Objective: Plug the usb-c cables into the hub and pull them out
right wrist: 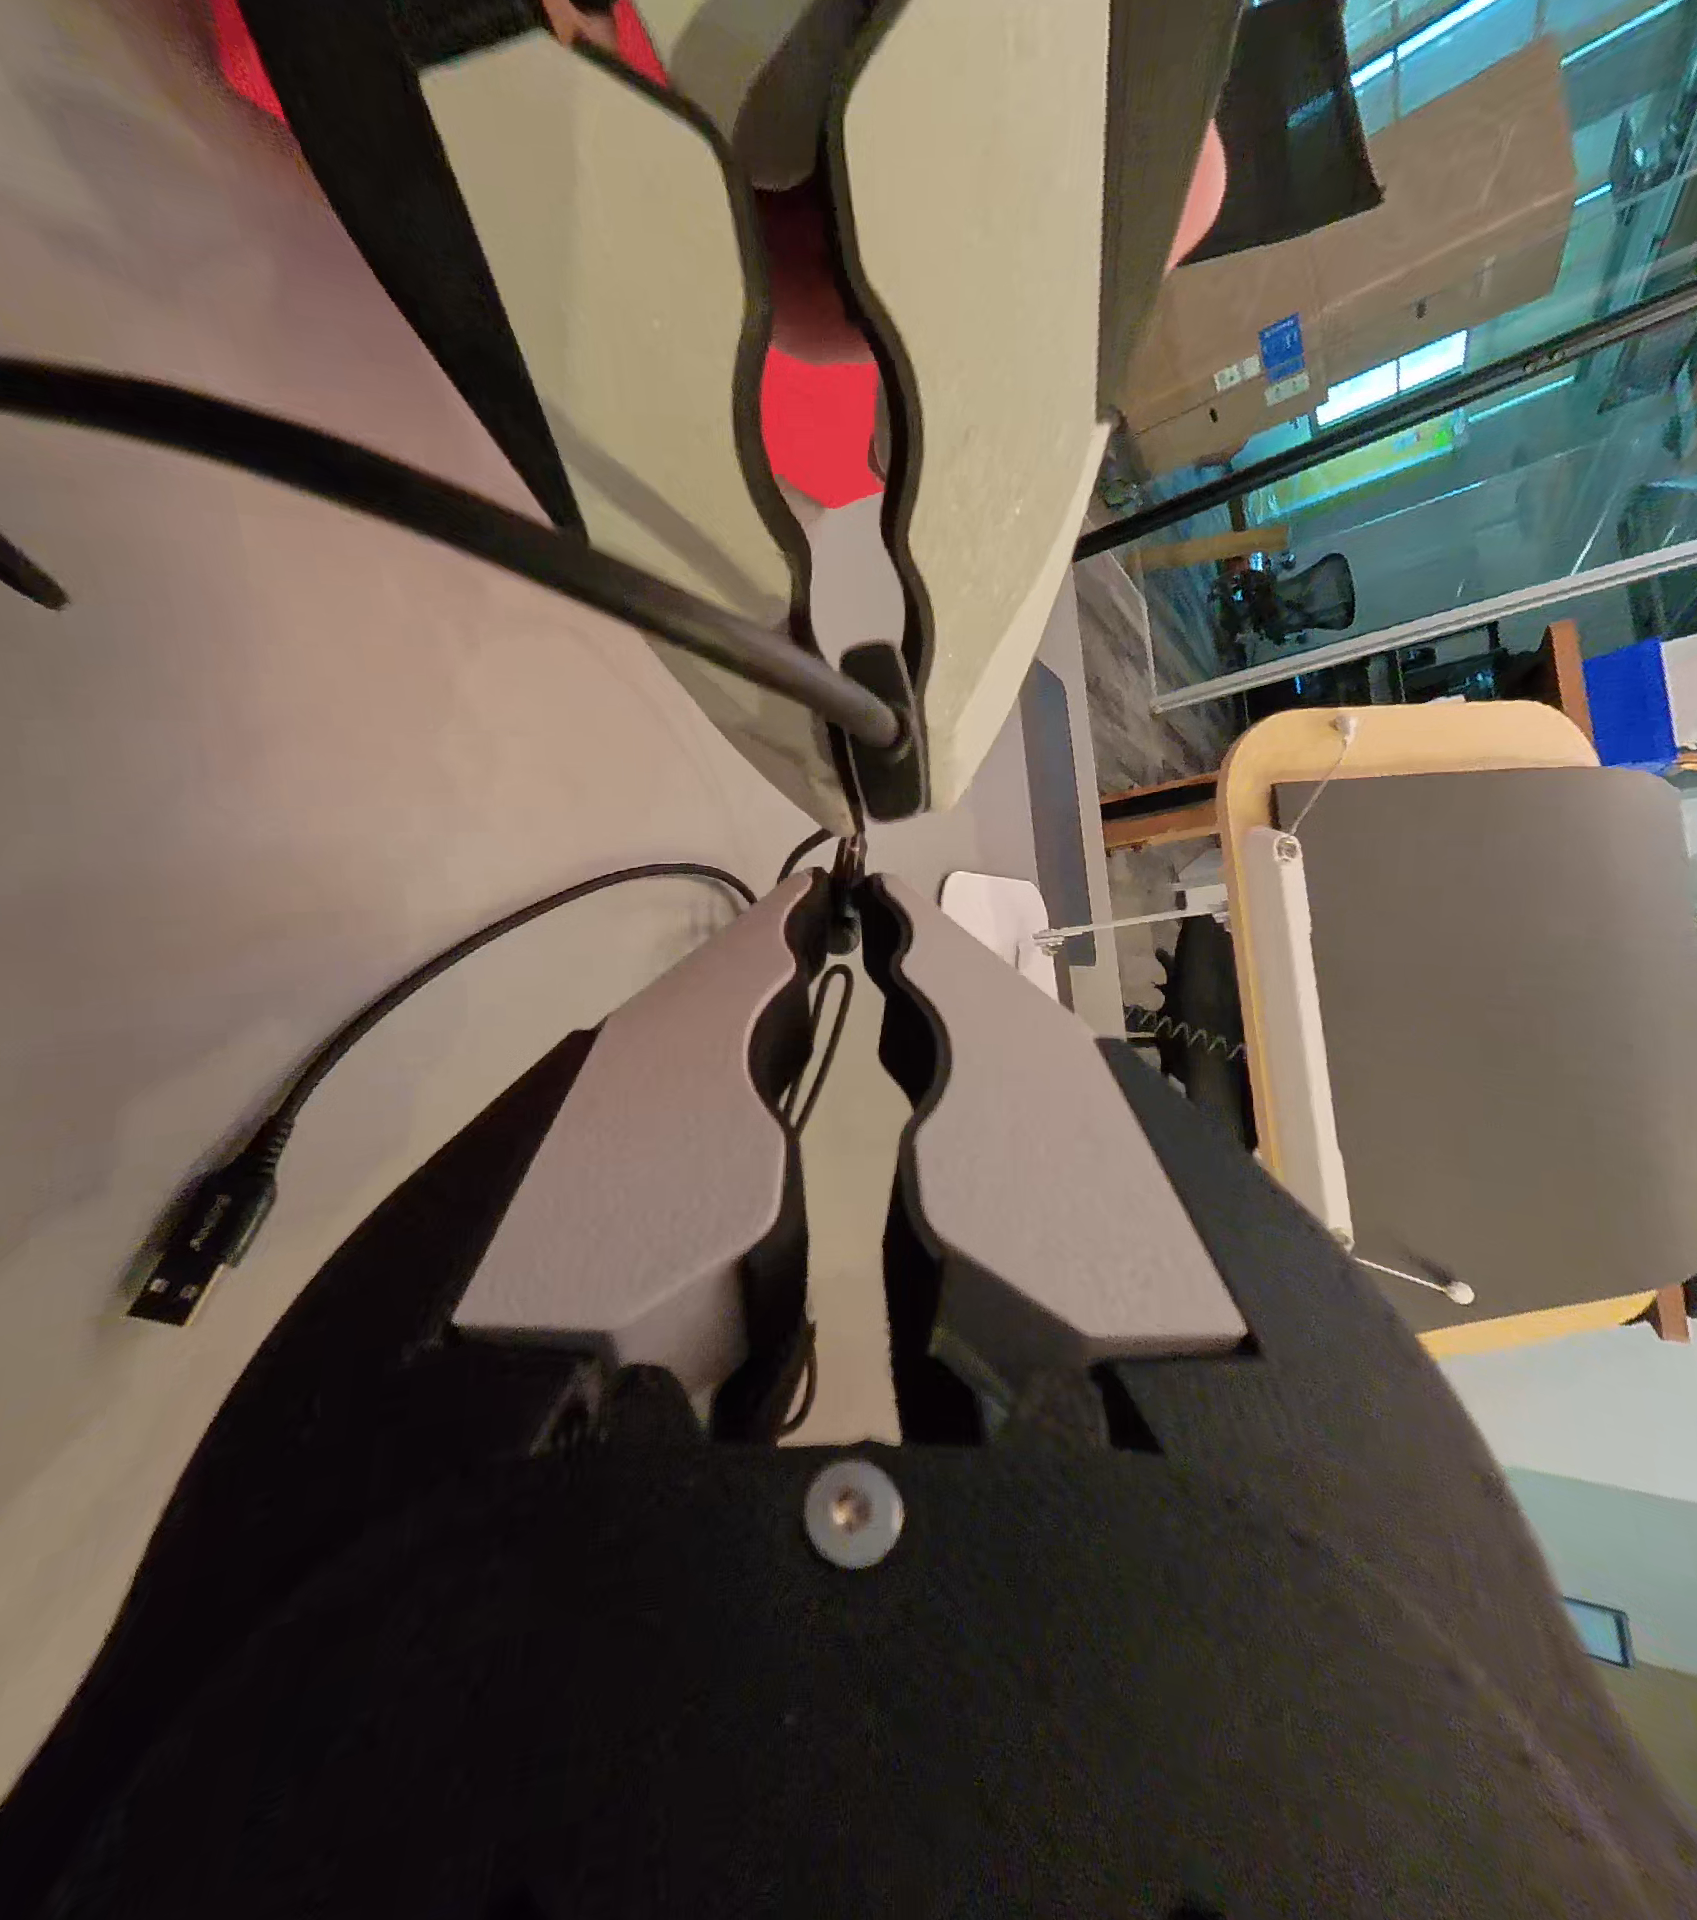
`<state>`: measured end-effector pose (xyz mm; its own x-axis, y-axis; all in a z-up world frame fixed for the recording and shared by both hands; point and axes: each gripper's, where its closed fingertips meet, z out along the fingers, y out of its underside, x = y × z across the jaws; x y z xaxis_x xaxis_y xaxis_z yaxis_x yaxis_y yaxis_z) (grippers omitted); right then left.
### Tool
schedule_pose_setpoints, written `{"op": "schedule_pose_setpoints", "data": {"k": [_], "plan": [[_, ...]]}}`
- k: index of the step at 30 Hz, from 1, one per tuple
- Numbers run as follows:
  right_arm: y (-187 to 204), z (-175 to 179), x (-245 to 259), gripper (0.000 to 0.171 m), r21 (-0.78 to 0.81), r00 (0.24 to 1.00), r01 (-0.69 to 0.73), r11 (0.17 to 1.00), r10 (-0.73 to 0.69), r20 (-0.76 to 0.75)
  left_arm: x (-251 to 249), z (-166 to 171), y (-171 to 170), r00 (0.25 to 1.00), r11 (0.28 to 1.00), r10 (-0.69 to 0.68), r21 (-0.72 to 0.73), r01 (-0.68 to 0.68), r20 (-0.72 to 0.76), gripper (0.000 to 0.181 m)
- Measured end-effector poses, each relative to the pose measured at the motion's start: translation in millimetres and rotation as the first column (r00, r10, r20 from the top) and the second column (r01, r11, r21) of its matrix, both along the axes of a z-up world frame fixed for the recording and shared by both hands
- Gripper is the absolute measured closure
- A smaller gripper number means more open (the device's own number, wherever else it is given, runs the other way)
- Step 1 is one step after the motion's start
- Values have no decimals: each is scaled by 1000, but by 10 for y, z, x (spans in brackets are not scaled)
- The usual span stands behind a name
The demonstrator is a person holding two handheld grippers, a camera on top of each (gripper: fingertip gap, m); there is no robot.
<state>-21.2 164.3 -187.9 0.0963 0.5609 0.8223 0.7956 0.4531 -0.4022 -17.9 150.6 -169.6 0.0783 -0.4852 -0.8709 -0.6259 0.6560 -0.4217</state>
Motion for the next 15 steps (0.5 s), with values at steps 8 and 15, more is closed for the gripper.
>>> {"op": "schedule_pose_setpoints", "data": {"k": [8,15], "plan": [[-16,-41,2,168,-40,1000,-15,999,14,-20,7,-161,36,999,1000,13,22,-11,-51,172],[94,-325,35,168,-41,1000,-2,999,3,15,-46,-338,124,996,999,47,-10,-48,-80,172]]}}
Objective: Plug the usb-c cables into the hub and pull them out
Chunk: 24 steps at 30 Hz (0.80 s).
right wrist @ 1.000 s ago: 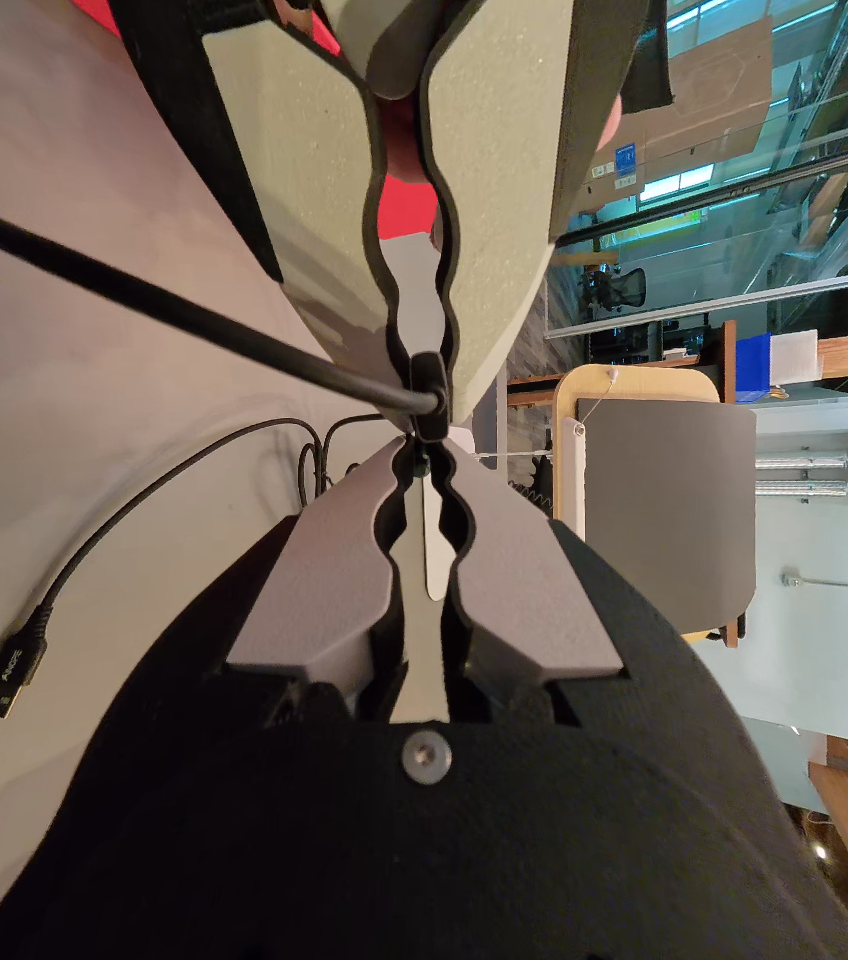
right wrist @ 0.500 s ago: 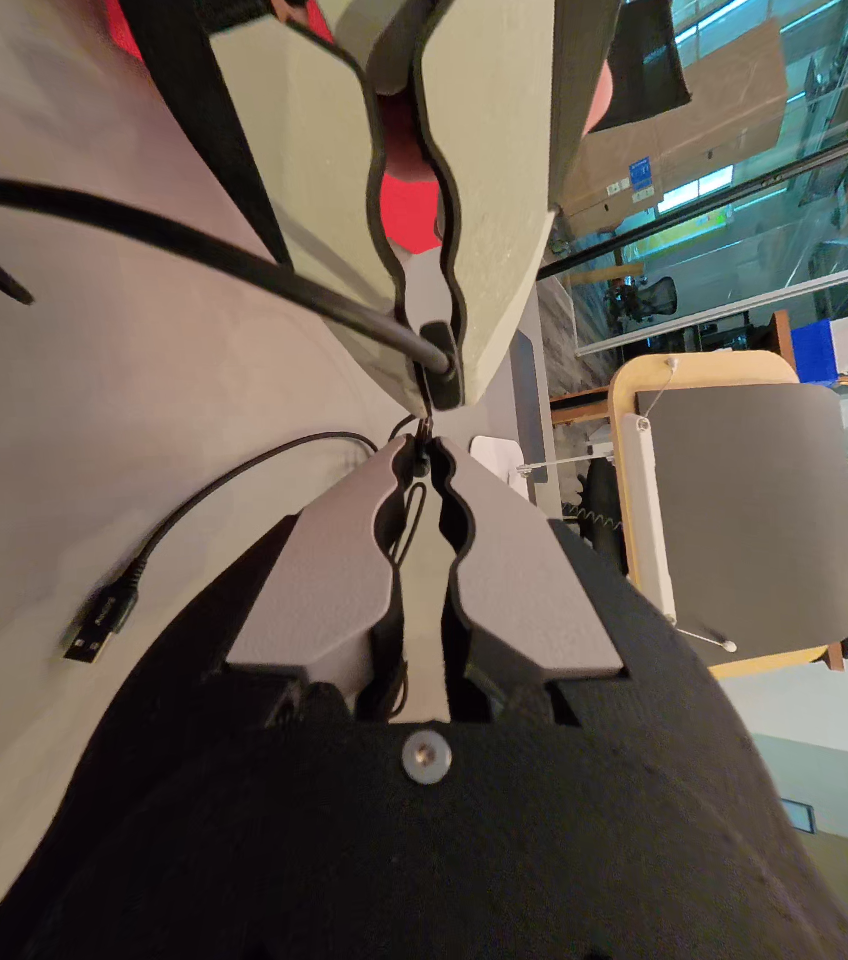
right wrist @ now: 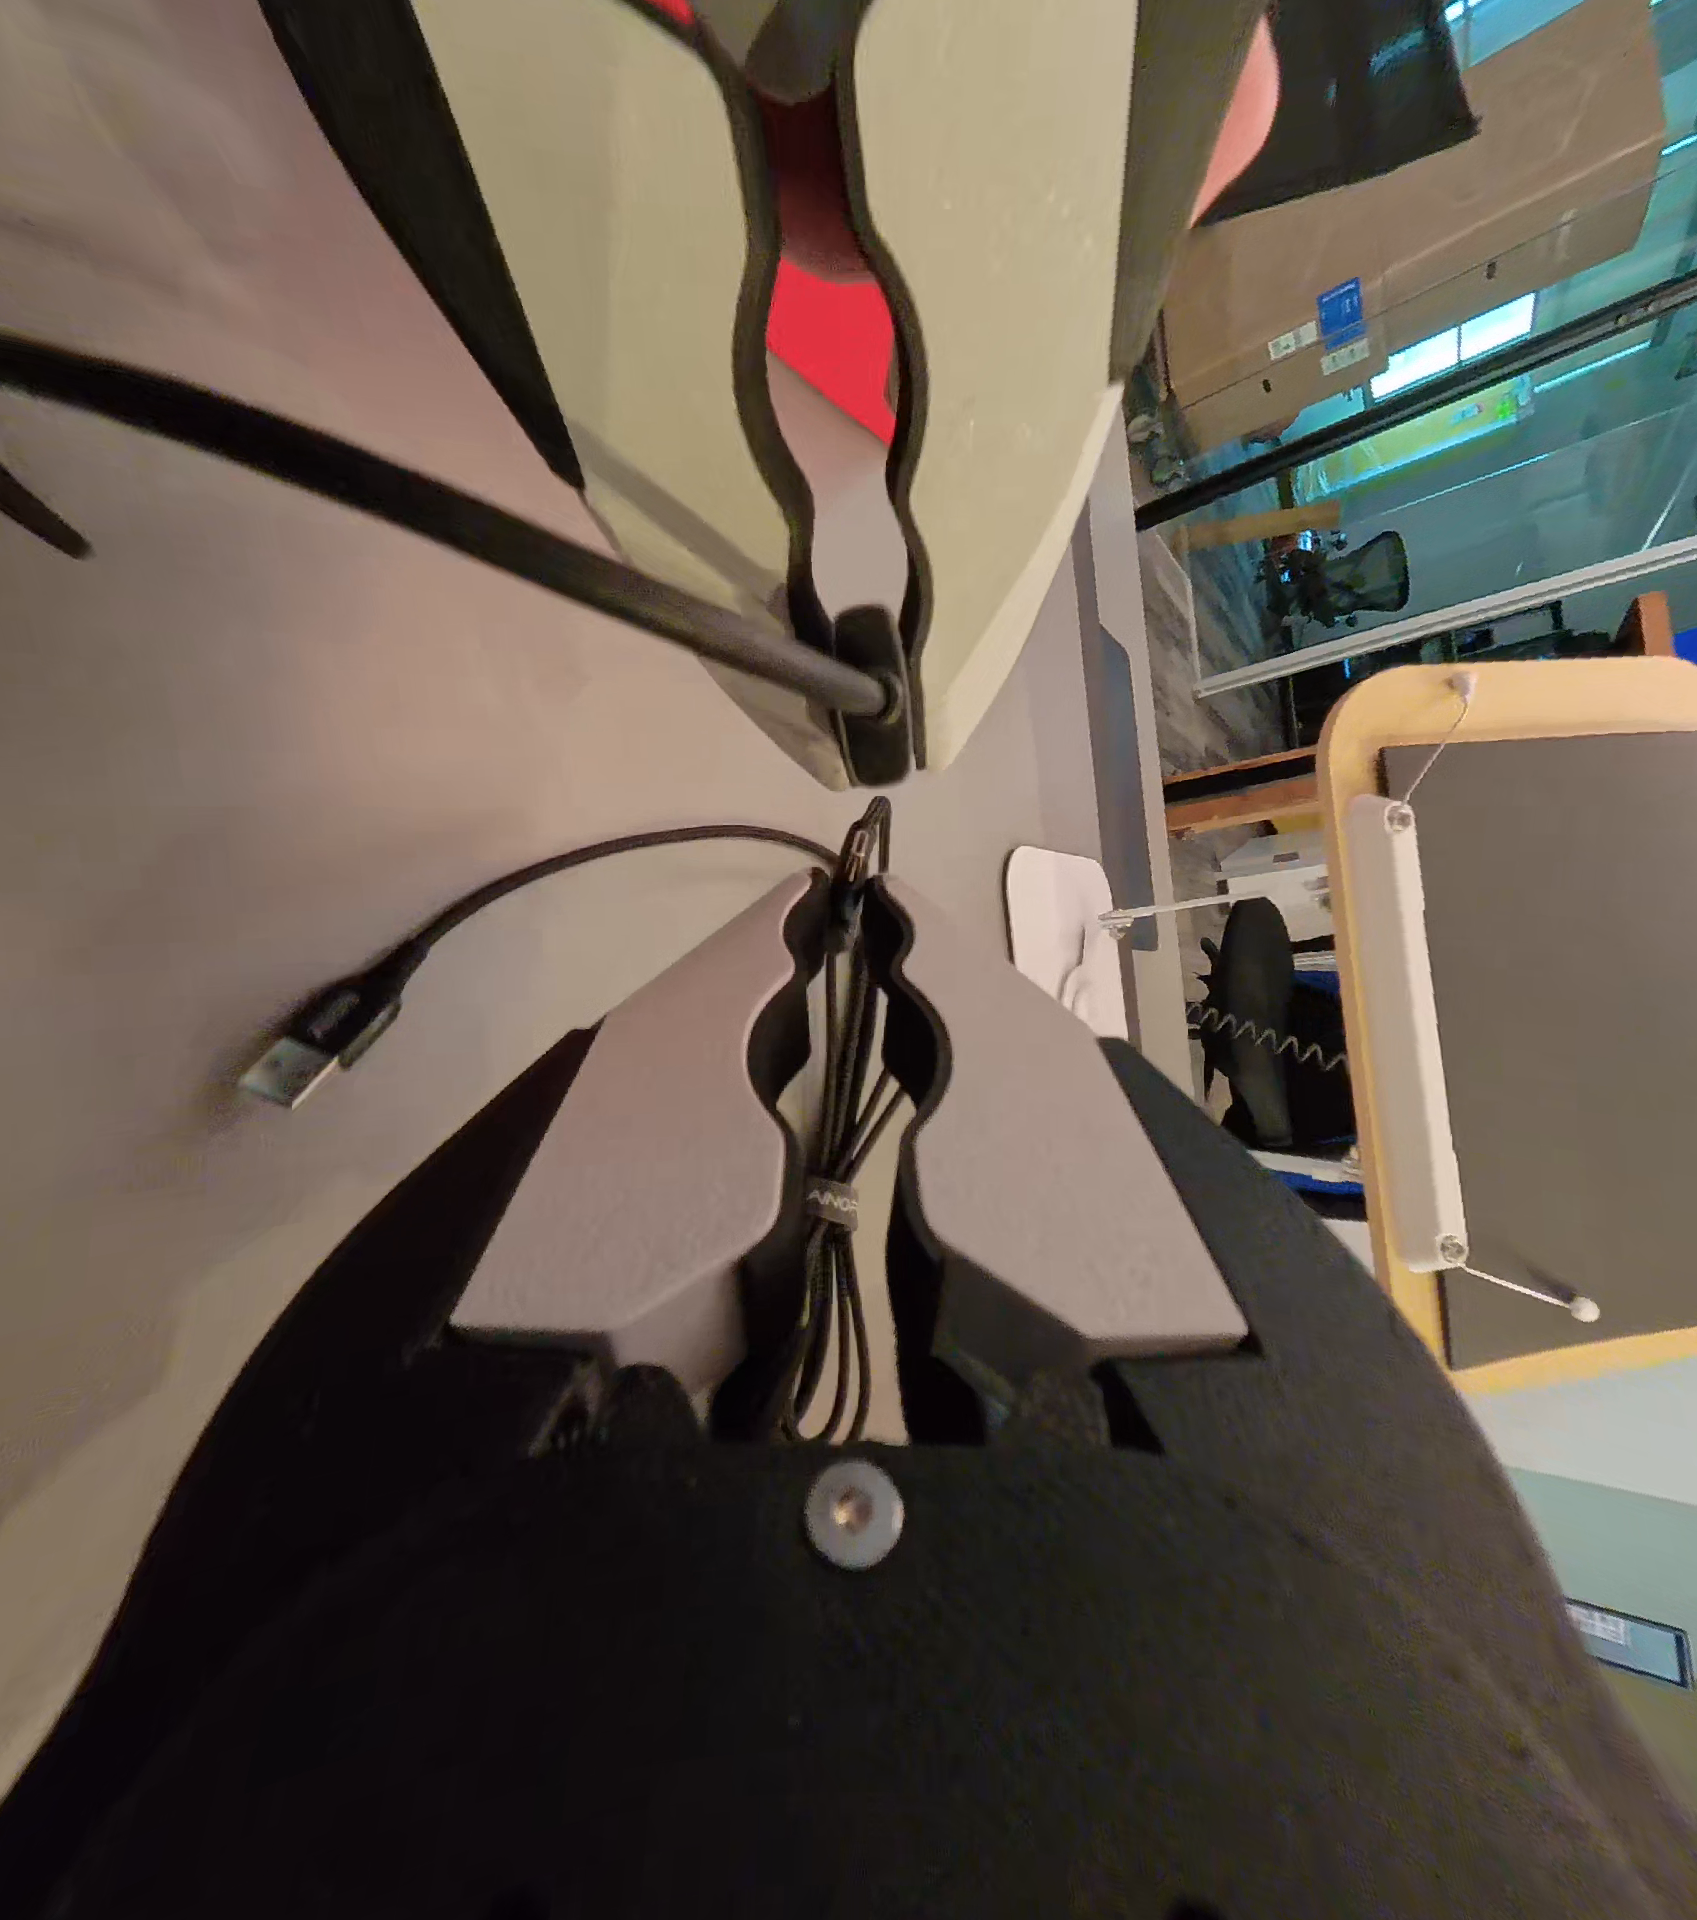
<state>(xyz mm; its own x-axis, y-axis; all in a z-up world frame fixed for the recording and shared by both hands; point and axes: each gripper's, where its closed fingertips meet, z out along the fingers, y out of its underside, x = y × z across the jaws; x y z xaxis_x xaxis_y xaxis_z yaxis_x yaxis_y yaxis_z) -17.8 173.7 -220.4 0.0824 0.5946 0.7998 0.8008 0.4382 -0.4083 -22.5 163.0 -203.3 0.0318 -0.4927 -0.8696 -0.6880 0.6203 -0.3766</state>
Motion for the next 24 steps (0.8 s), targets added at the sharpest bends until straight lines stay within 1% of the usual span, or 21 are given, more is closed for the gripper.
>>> {"op": "schedule_pose_setpoints", "data": {"k": [4,7,11,16,19,22,24], "plan": [[85,-152,0,167,25,999,-12,1000,12,-35,1,-64,7,1000,1000,4,-14,-4,-10,172],[92,-269,8,168,45,999,-36,998,37,-6,-19,-106,47,999,1000,26,-11,-27,-21,173],[-1,-232,-32,168,56,997,-74,996,75,-9,-44,-193,129,996,997,67,34,-65,-61,172],[-136,-98,-28,168,16,989,-140,990,140,-53,-31,-300,184,993,996,86,21,-84,-87,172],[-174,-90,-3,168,-12,985,-156,988,154,-72,-2,-316,214,992,995,97,36,-94,-79,172],[-141,-153,44,168,-31,989,-135,990,133,-66,28,-374,250,990,993,113,41,-110,-82,172],[-66,-310,118,168,-57,996,-88,994,88,-3,6,-461,305,984,989,146,39,-143,-106,172]]}}
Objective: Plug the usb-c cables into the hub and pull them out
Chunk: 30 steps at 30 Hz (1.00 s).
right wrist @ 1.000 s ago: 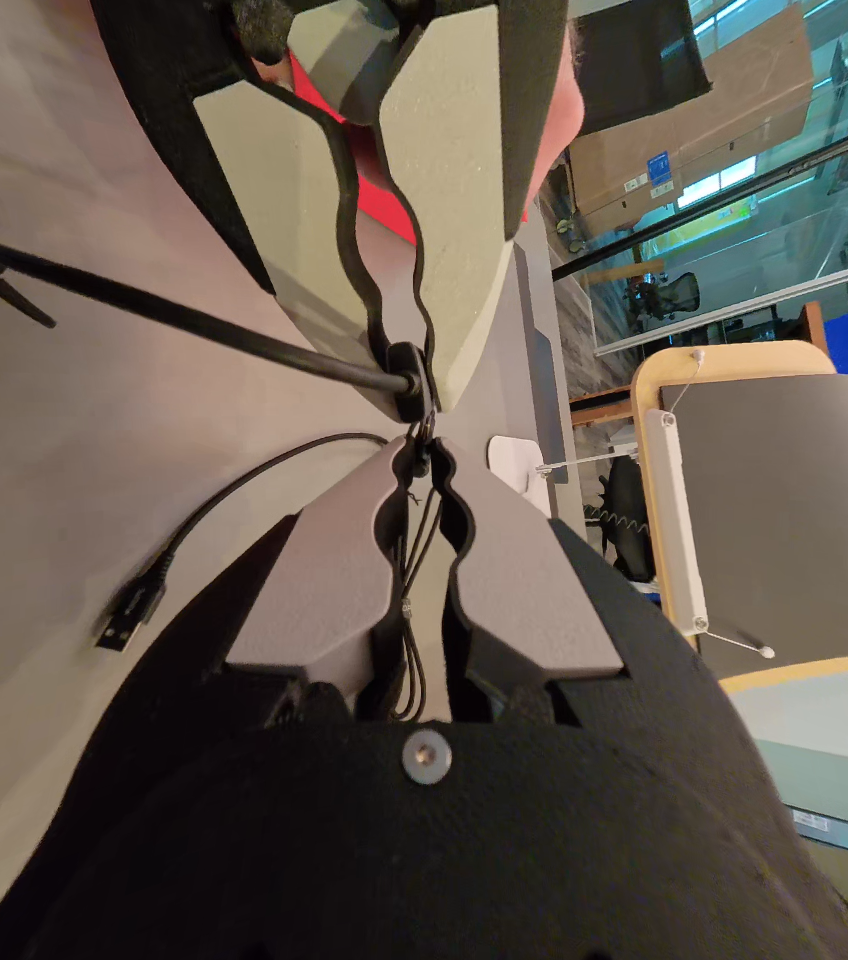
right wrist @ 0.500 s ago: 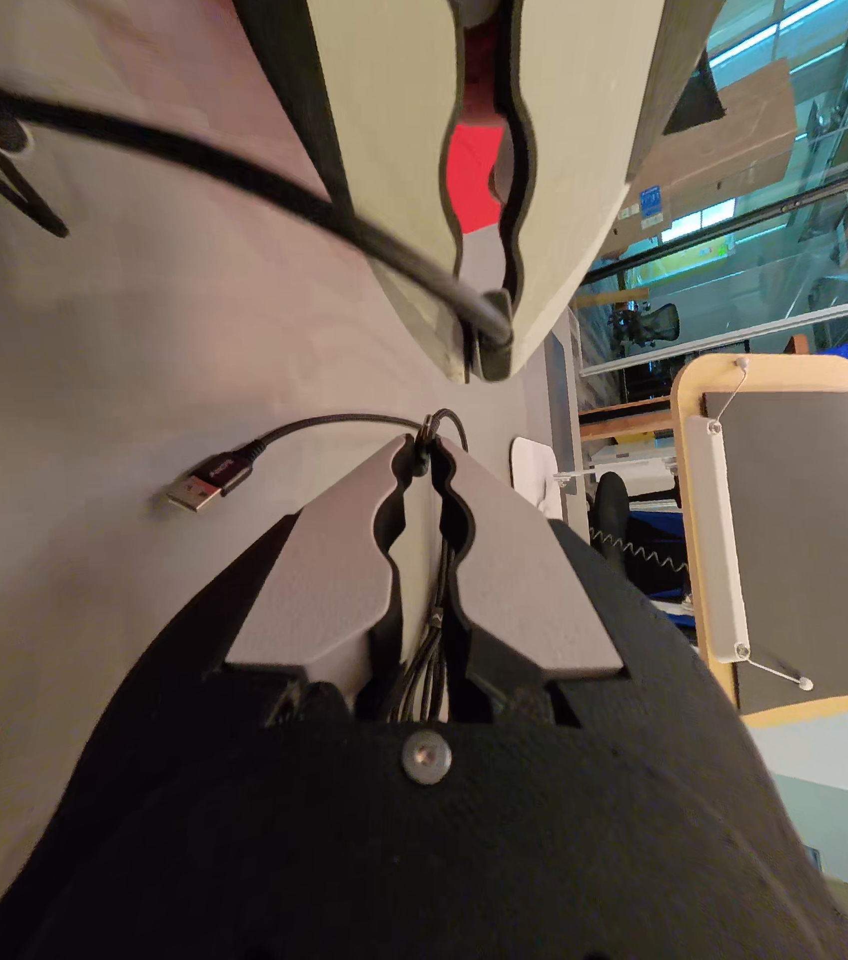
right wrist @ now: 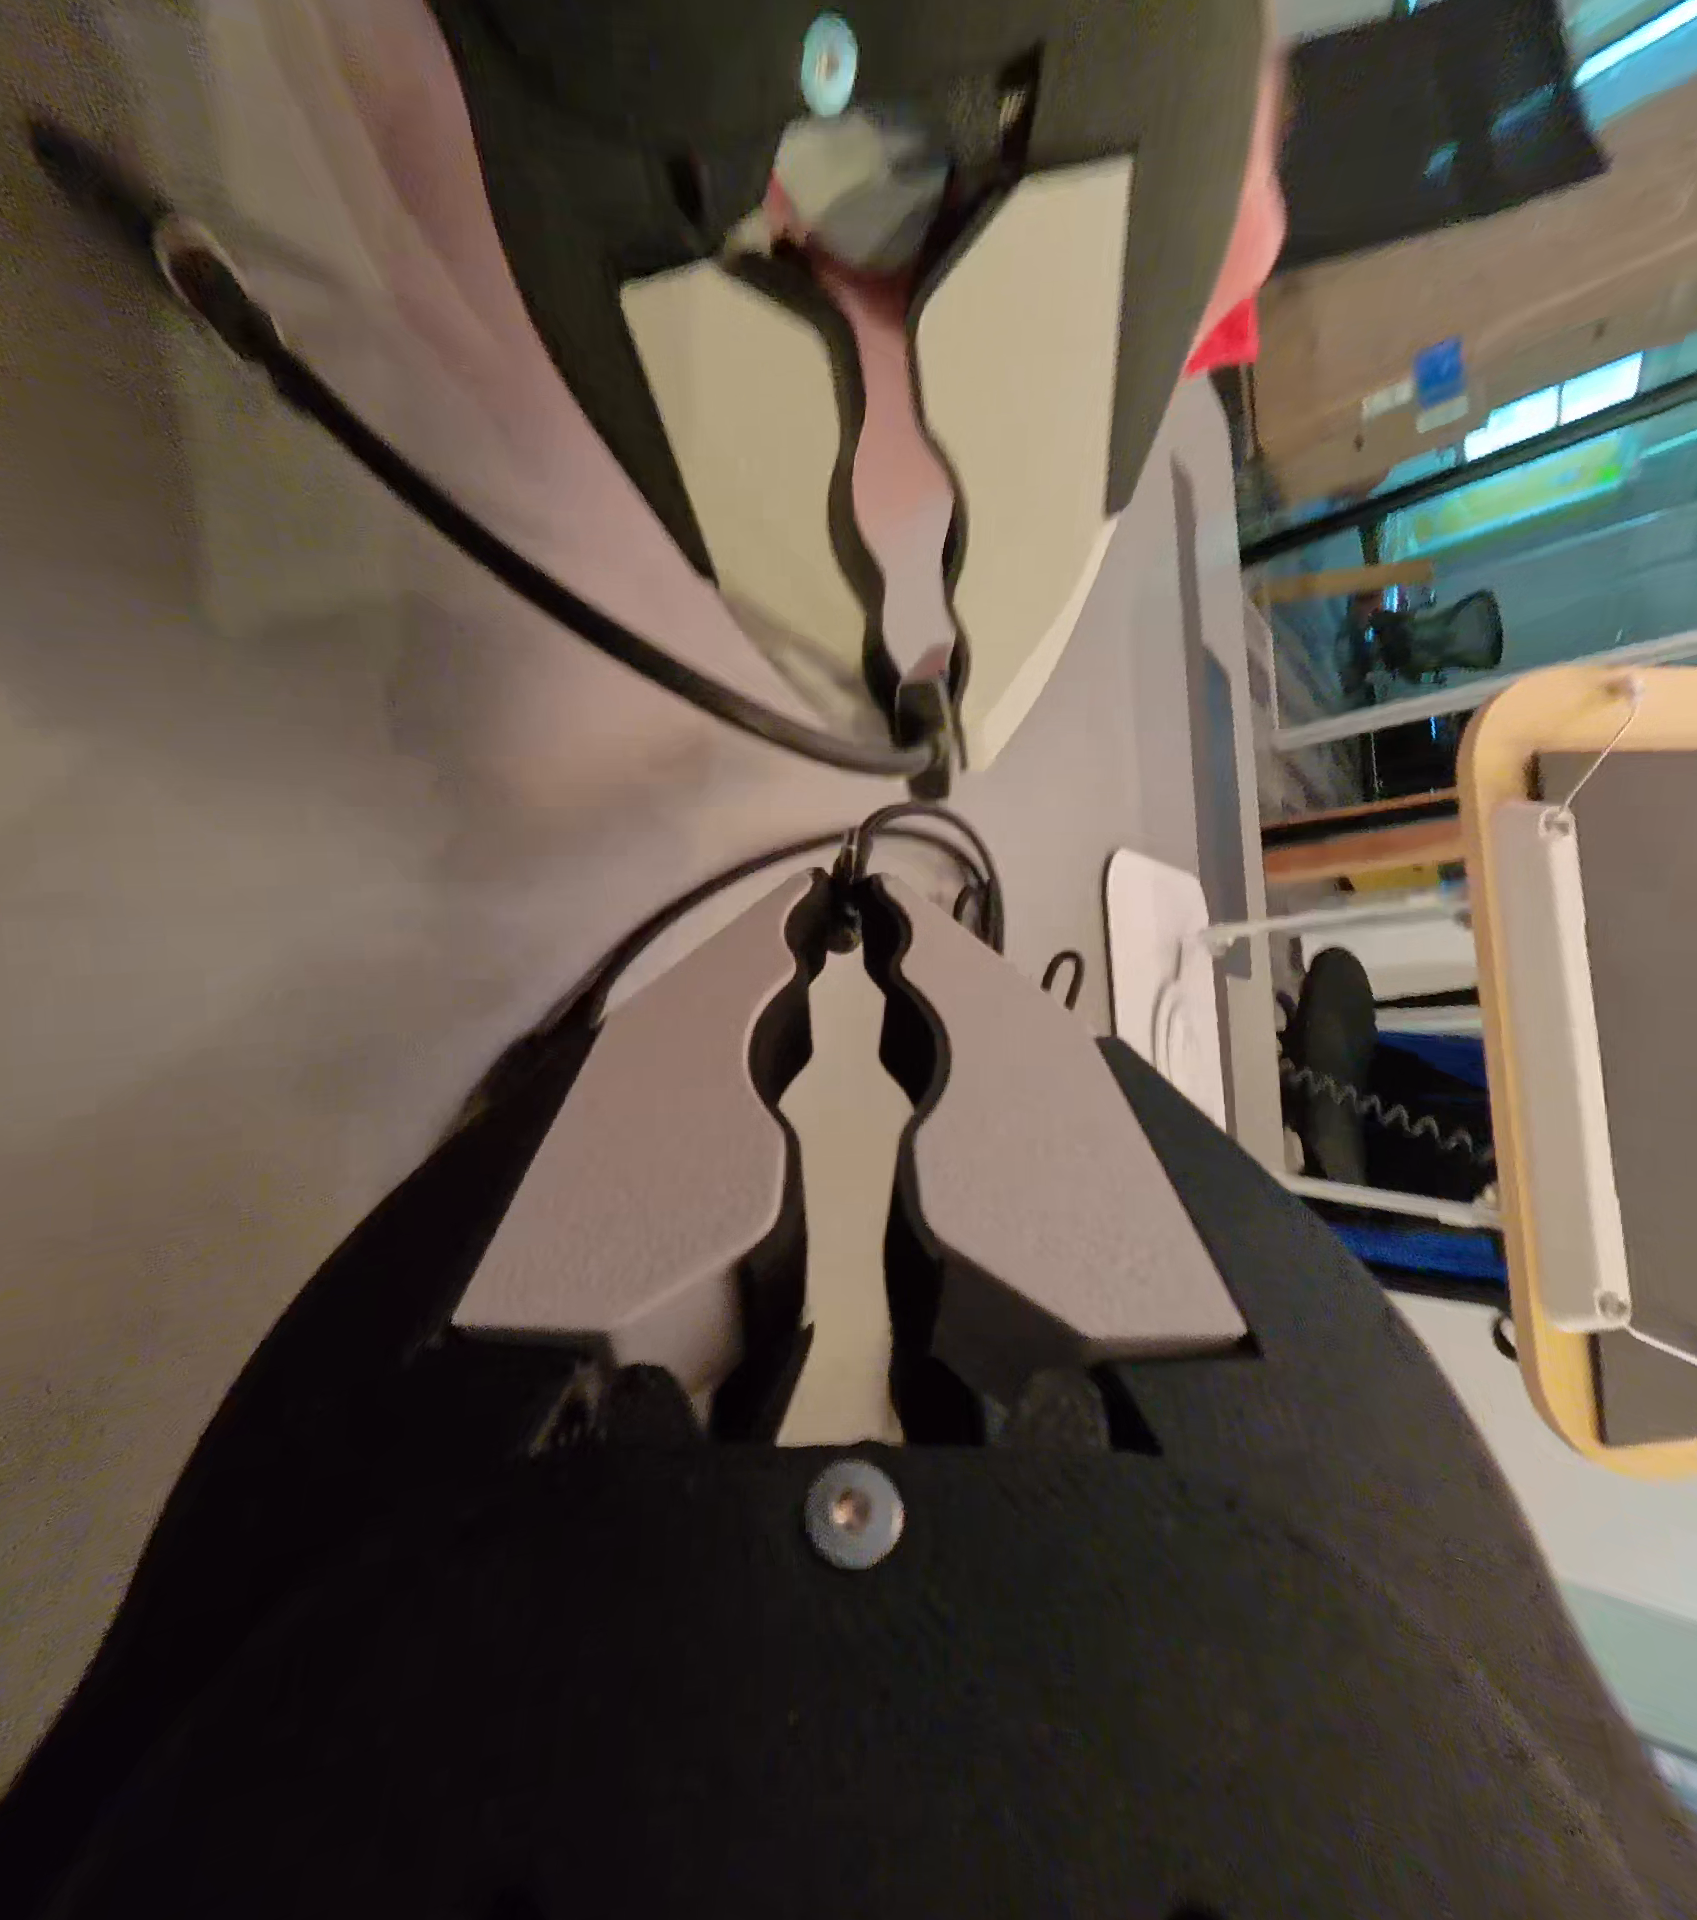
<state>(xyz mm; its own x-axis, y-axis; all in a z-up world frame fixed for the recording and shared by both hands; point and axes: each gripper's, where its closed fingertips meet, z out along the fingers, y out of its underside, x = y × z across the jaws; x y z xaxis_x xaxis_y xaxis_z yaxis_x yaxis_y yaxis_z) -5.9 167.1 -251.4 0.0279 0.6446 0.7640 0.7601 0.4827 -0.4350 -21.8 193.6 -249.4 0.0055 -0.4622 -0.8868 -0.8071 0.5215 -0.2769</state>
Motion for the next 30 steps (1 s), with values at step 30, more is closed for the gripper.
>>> {"op": "schedule_pose_setpoints", "data": {"k": [30], "plan": [[32,-446,16,152,-15,998,-27,1000,28,61,22,-383,39,999,1000,-10,-23,11,41,172]]}}
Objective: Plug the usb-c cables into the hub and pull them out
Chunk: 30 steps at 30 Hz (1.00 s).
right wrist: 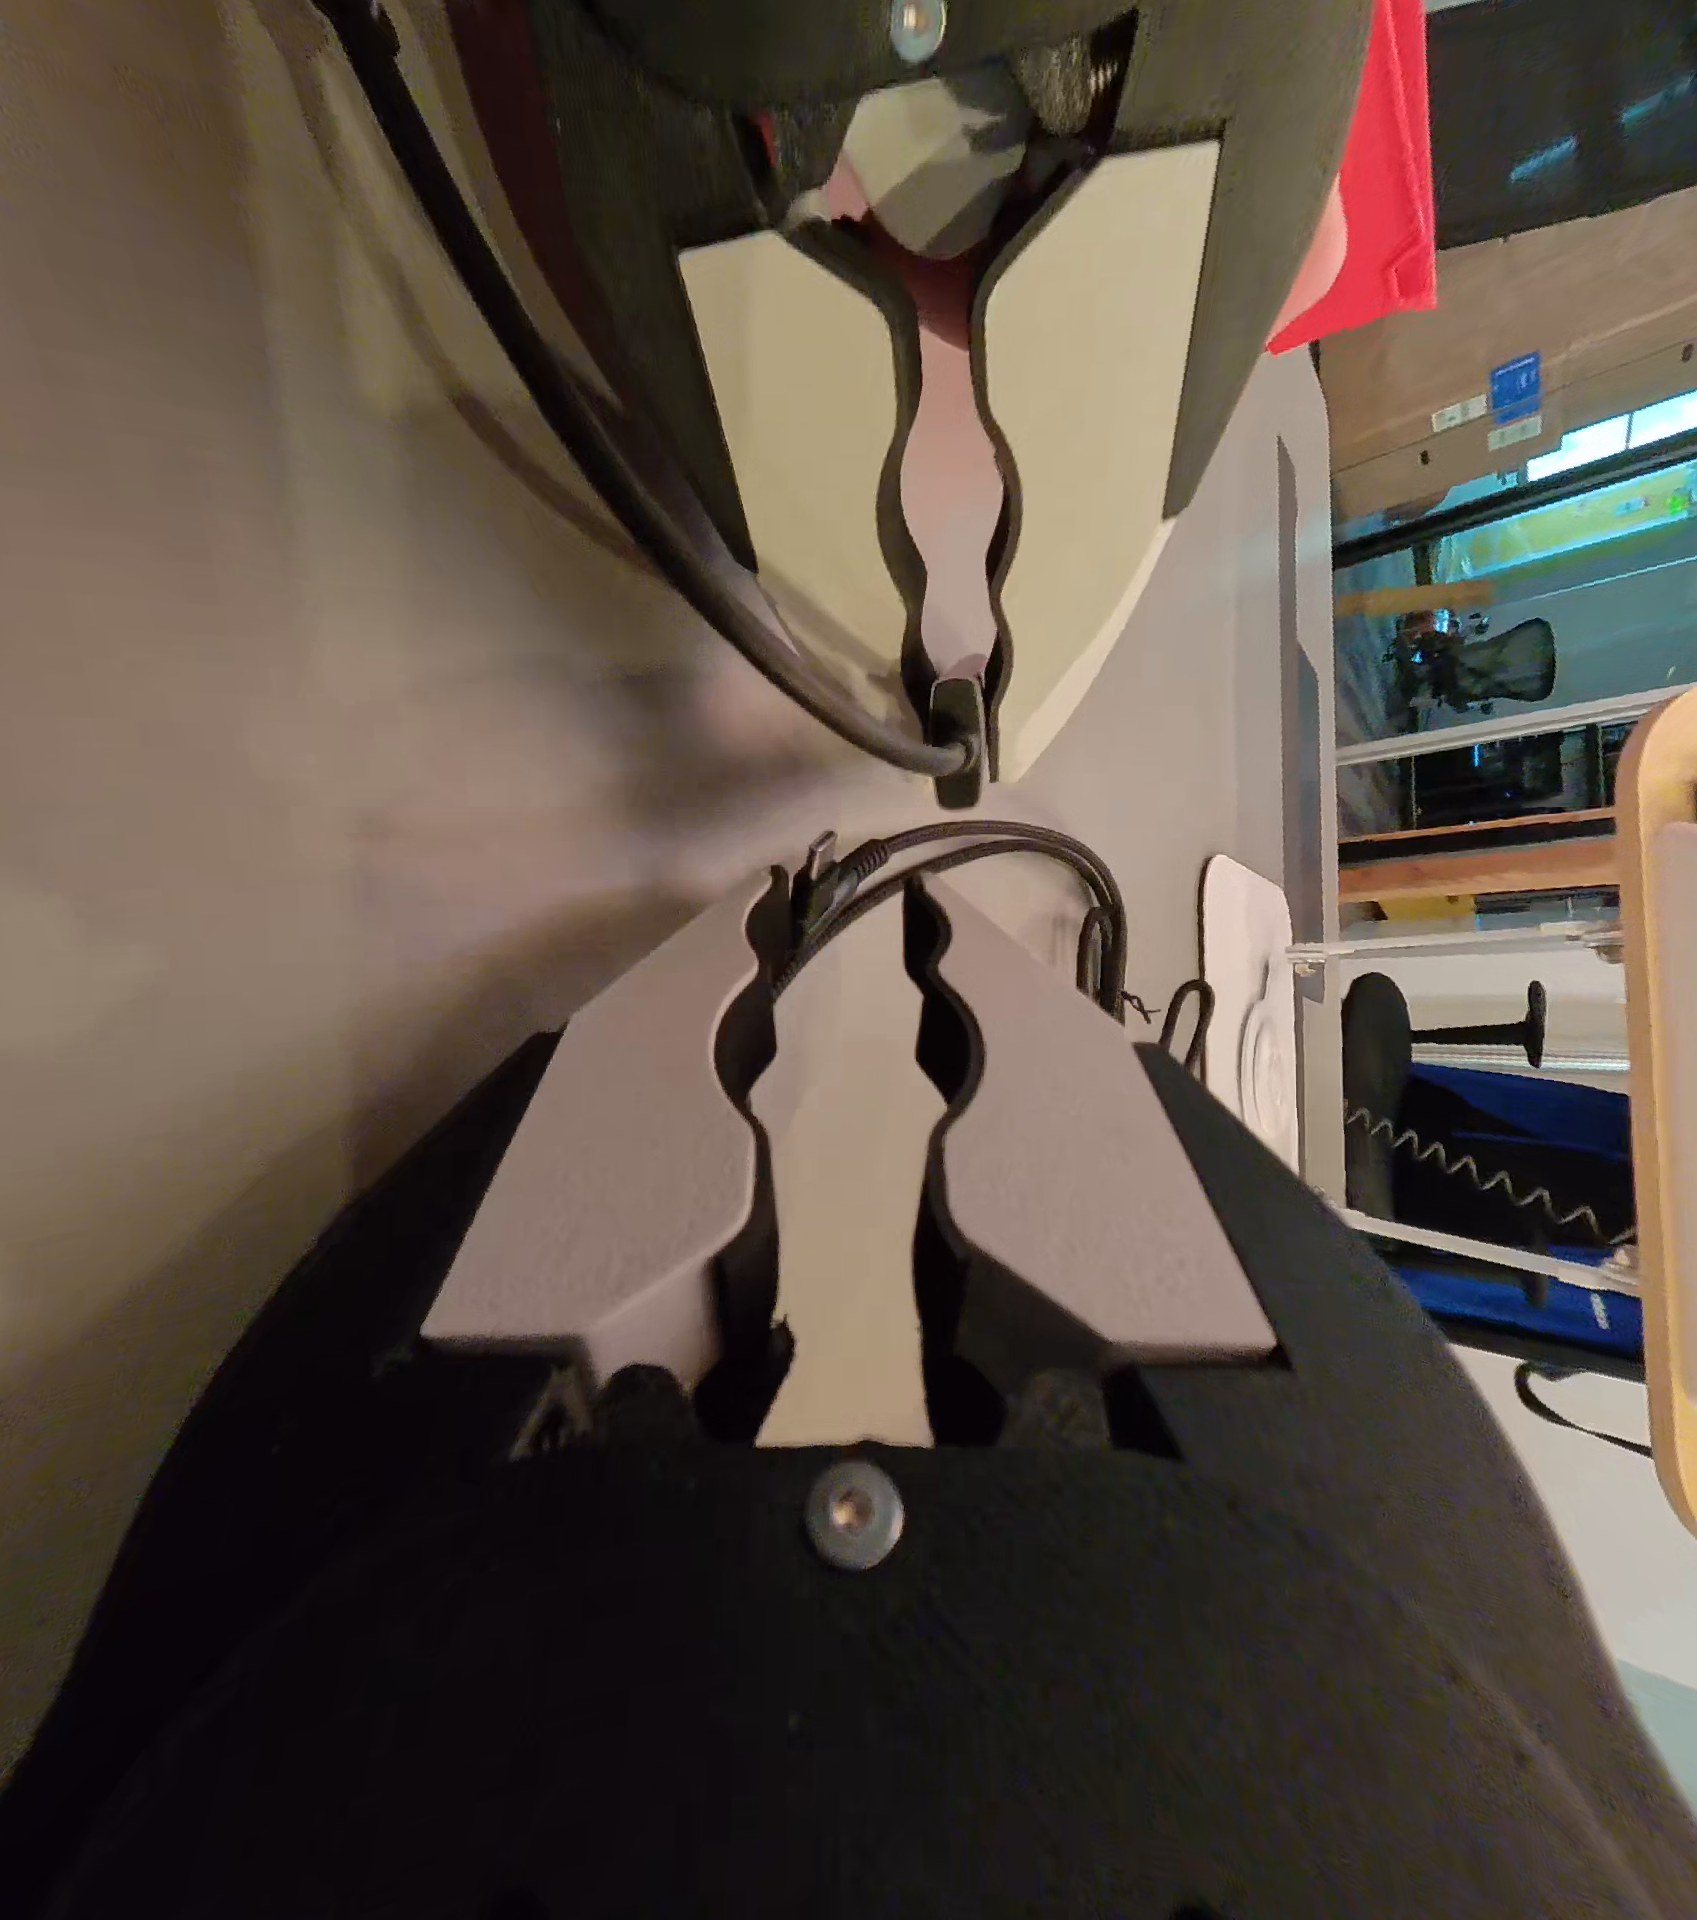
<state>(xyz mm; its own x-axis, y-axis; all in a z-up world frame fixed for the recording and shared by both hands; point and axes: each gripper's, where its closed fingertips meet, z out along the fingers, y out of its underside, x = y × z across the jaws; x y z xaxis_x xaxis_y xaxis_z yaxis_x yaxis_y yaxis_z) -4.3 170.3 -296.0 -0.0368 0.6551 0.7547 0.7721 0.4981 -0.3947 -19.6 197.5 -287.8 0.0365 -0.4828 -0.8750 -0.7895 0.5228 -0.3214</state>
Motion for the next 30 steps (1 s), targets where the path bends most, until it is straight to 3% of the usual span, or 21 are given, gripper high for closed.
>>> {"op": "schedule_pose_setpoints", "data": {"k": [4,7,9,16,21,30], "plan": [[72,-43,24,142,-17,1000,17,1000,-17,15,16,-6,-22,1000,1000,-8,-1,8,1,172],[134,-58,26,146,-82,997,64,995,-67,-24,18,1,-23,1000,1000,-8,-5,8,7,172],[165,-113,40,163,-129,994,98,987,-102,-25,17,3,-27,1000,1000,-11,-8,11,8,172],[241,-98,37,168,-150,985,139,979,-153,-83,15,16,-16,1000,1000,-1,-12,1,22,172],[236,88,55,168,-72,988,123,990,-130,-90,24,63,-5,999,1000,6,-5,-5,39,172],[218,431,42,168,59,993,111,992,-114,36,120,392,-81,994,997,-48,73,41,95,172]]}}
